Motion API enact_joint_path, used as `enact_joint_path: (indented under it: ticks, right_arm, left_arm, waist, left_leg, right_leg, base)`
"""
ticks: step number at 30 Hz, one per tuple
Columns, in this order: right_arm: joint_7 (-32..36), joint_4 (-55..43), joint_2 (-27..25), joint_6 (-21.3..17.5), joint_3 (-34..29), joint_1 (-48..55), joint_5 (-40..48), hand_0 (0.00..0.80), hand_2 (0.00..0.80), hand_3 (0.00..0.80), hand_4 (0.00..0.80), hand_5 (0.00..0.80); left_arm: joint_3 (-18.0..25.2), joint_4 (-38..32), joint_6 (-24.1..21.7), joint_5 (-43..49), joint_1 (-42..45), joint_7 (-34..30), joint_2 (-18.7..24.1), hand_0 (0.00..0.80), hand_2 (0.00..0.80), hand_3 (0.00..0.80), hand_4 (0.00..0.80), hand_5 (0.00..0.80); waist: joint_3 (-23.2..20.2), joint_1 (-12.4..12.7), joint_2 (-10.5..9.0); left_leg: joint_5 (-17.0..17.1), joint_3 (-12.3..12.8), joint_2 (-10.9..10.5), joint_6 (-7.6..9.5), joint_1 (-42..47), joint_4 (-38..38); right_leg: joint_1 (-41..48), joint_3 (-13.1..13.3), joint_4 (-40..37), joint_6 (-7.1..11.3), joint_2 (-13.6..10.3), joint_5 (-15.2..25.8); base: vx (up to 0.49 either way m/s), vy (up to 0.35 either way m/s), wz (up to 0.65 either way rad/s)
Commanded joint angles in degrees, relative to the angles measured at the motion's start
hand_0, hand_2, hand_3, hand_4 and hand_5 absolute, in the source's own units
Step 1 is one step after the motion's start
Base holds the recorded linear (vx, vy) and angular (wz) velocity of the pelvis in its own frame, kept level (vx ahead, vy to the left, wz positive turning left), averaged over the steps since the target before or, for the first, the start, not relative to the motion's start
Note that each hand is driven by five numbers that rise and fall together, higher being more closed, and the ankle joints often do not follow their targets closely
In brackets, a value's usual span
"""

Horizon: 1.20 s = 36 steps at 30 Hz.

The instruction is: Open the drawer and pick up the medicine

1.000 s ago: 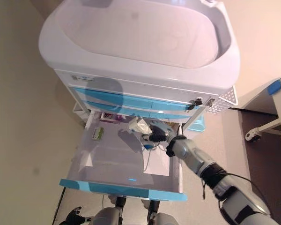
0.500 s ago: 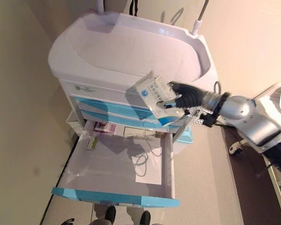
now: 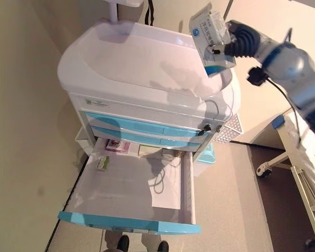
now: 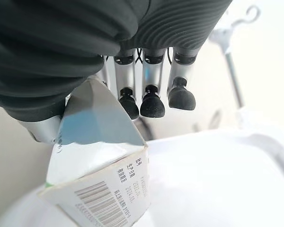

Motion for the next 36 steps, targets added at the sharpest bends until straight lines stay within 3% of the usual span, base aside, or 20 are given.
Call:
enact_joint_path:
  ticks: [1, 2, 6, 10, 22, 32, 34, 36]
  right_arm:
    - [-4.35, 9.18, 3.26, 2.16, 1.69, -7.39, -7.35, 0.8, 0.8, 0.8, 0.8, 0.8]
    - [-5.97, 16.36, 7.31, 3.54, 0.93, -8.87, -11.43, 0.8, 0.8, 0.8, 0.8, 0.8]
    - [-8.96, 26.6, 12.7, 4.72, -0.59, -9.75, -18.03, 0.8, 0.8, 0.8, 0.8, 0.8]
    - [-10.32, 31.93, 15.16, 4.95, -0.86, -9.8, -22.31, 0.8, 0.8, 0.8, 0.8, 0.8]
    - [-11.28, 37.34, 16.65, 5.01, -2.83, -7.86, -25.05, 0.8, 0.8, 0.8, 0.8, 0.8]
    - [-9.45, 37.87, 15.8, 4.67, -2.17, -7.18, -25.74, 0.8, 0.8, 0.8, 0.8, 0.8]
    - [-8.83, 37.54, 15.88, 4.45, -2.05, -7.02, -25.56, 0.646, 0.646, 0.646, 0.646, 0.646]
    - [-8.49, 37.57, 16.05, 4.36, -2.09, -6.85, -25.58, 0.568, 0.568, 0.568, 0.568, 0.568]
  left_arm:
    - [-1.1, 2.16, 0.3, -2.45, -0.74, -0.05, 0.35, 0.0, 0.0, 0.0, 0.0, 0.0]
    - [-1.46, 2.3, 0.52, -2.81, -1.53, 0.23, 0.69, 0.0, 0.0, 0.0, 0.0, 0.0]
    - [-2.34, 2.11, 0.77, -3.15, -2.54, 0.66, 0.79, 0.0, 0.0, 0.0, 0.0, 0.0]
    - [-3.28, 1.72, 0.79, -2.93, -3.22, 0.98, 0.91, 0.0, 0.0, 0.0, 0.0, 0.0]
    - [-5.87, 0.07, 0.29, -3.05, -5.34, 1.39, 0.68, 0.0, 0.0, 0.0, 0.0, 0.0]
    - [-6.24, -0.2, 0.28, -2.47, -5.89, 1.5, 0.61, 0.0, 0.0, 0.0, 0.0, 0.0]
    - [-6.24, -0.02, 0.29, -2.26, -5.83, 1.38, 0.55, 0.0, 0.0, 0.0, 0.0, 0.0]
    - [-6.0, 0.35, 0.43, -1.98, -5.95, 1.43, 0.65, 0.0, 0.0, 0.0, 0.0, 0.0]
  waist:
    - [1.02, 1.77, -1.94]
    - [1.37, 2.39, -2.12]
    - [2.07, 3.54, -2.13]
    - [2.63, 4.71, -2.04]
    - [4.87, 7.34, -1.36]
    - [5.1, 7.95, -1.37]
    - [5.09, 8.06, -1.38]
    - [5.08, 8.07, -1.4]
  left_leg:
    - [0.1, 0.98, -1.4, 0.19, -1.48, -0.5]
    - [0.23, 0.46, -1.49, 0.26, -1.8, -0.5]
    - [0.65, -0.83, -1.72, 0.37, -2.87, -0.5]
    - [1.04, -2.25, -2.04, 0.39, -3.93, -0.5]
    - [2.15, -5.38, -2.8, 0.34, -6.71, -0.5]
    - [2.3, -6.78, -3.23, 0.32, -7.33, -0.47]
    - [2.24, -7.14, -3.3, 0.34, -7.31, -0.5]
    - [2.18, -7.27, -3.29, 0.33, -7.28, -0.5]
  right_leg:
    - [-3.14, -0.77, 4.49, 3.0, -0.3, 2.34]
    - [-3.22, -1.09, 4.54, 2.92, -0.28, 2.27]
    - [-3.62, -2.1, 4.57, 2.92, -0.36, 2.22]
    - [-4.0, -3.3, 4.53, 2.92, -0.45, 2.08]
    - [-5.1, -6.18, 4.23, 3.03, -0.72, 2.03]
    - [-5.17, -7.78, 4.17, 3.1, -0.99, 1.85]
    - [-5.01, -7.97, 4.08, 3.08, -1.04, 1.77]
    - [-4.96, -8.06, 4.04, 3.07, -1.1, 1.7]
  base:
    - [0.0, 0.0, 0.0]
    - [0.016, -0.013, 0.05]
    - [0.009, -0.018, 0.22]
    - [0.017, -0.02, 0.23]
    - [0.005, -0.022, 0.15]
    - [0.009, -0.012, 0.11]
    - [0.006, -0.003, 0.02]
    - [0.0, 0.0, 0.0]
